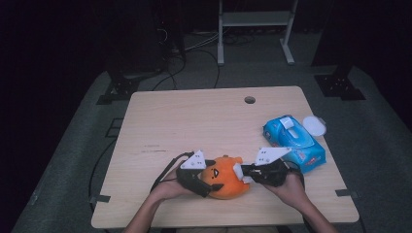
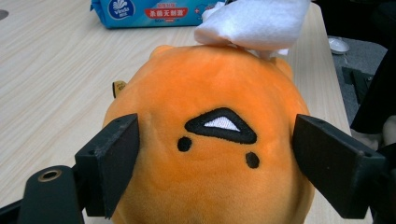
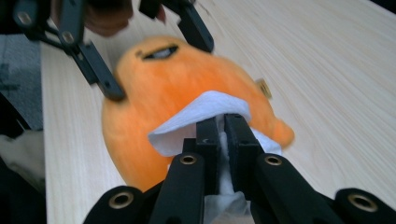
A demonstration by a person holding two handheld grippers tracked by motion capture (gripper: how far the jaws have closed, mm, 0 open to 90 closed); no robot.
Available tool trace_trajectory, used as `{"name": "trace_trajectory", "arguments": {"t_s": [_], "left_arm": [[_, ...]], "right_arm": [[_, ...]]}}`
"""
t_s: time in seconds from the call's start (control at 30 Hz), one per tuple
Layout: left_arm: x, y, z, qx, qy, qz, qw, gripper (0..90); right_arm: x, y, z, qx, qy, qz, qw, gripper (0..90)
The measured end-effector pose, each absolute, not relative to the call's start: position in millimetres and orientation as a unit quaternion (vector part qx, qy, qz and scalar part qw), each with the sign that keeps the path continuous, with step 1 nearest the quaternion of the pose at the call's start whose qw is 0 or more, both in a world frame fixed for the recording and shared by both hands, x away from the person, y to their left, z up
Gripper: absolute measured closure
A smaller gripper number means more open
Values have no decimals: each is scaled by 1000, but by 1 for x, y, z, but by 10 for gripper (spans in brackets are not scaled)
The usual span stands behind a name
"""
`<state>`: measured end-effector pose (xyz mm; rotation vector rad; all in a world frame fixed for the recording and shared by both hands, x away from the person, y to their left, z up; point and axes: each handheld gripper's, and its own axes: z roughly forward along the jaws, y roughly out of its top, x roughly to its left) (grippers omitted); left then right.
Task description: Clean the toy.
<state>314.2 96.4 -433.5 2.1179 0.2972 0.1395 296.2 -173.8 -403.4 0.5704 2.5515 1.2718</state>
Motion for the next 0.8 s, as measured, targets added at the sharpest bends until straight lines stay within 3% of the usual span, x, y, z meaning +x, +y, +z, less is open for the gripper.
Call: {"name": "trace_trajectory", "arguments": {"t_s": [0.27,0.57,0.8], "left_arm": [[316,100,-433,868,126,59,477,182],[321,102,-437,859,143,52,488,202],[320,97,-437,861,140,55,486,202]], "right_arm": [[292,-156,-402,158,875,447,104,844],[293,-188,-416,197,872,437,96,844],[288,-163,-405,165,866,463,90,844]]}}
